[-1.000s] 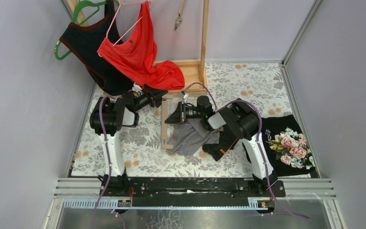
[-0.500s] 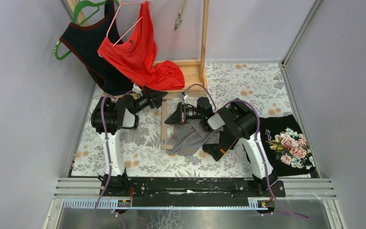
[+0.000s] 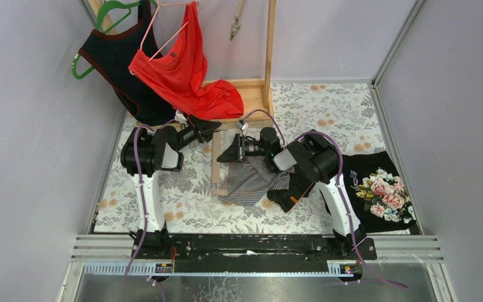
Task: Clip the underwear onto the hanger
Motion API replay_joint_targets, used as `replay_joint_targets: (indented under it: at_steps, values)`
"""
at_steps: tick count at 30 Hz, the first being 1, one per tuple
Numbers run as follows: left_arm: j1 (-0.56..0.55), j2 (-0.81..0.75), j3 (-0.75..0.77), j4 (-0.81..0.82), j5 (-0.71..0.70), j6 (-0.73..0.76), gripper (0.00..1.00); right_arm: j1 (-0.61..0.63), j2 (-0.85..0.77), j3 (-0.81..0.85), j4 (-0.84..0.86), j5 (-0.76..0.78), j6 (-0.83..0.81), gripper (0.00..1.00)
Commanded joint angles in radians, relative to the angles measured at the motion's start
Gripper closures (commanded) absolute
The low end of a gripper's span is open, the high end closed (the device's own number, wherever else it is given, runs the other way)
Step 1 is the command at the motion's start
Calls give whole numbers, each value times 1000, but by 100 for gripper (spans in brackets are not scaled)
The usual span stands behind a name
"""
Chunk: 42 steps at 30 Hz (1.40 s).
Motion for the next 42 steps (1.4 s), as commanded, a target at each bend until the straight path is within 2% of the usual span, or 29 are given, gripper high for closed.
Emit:
replay_joint_targets:
  at_steps: [1,3,6,7,11,16,23,30,33,35,38,42]
  values:
    - [-8,10,-5,76,15,1,75,10,4,32,81,-9,7,92]
    - [-8,9,-6,78,16,1,80,10,3,29,85,-11,10,88]
    - [-7,8,-7,80,19,1,85,10,4,26,93,-10,12,76]
    - [-7,6,-7,82,22,1,87,10,3,22,102,-8,17,70]
    - [-8,1,-7,82,36,1,93,4,3,11,142,-1,33,58]
    - [-8,3,-4,84,55,1,100,-13,-6,-11,201,11,58,54]
    - [-6,5,-5,85,76,8,100,-75,-43,-79,299,26,93,52]
    - [-5,23,11,86,98,12,100,-125,-104,-113,234,18,39,51]
    - [-5,23,19,85,111,12,100,-137,-150,-127,121,33,-53,52]
    - [-4,26,25,85,122,8,100,-144,-207,-130,-76,64,-203,51]
    - [-2,32,32,84,133,1,100,-142,-315,-81,-507,195,-576,51]
    - [4,43,31,82,129,-8,100,-140,-360,-8,-806,343,-815,48]
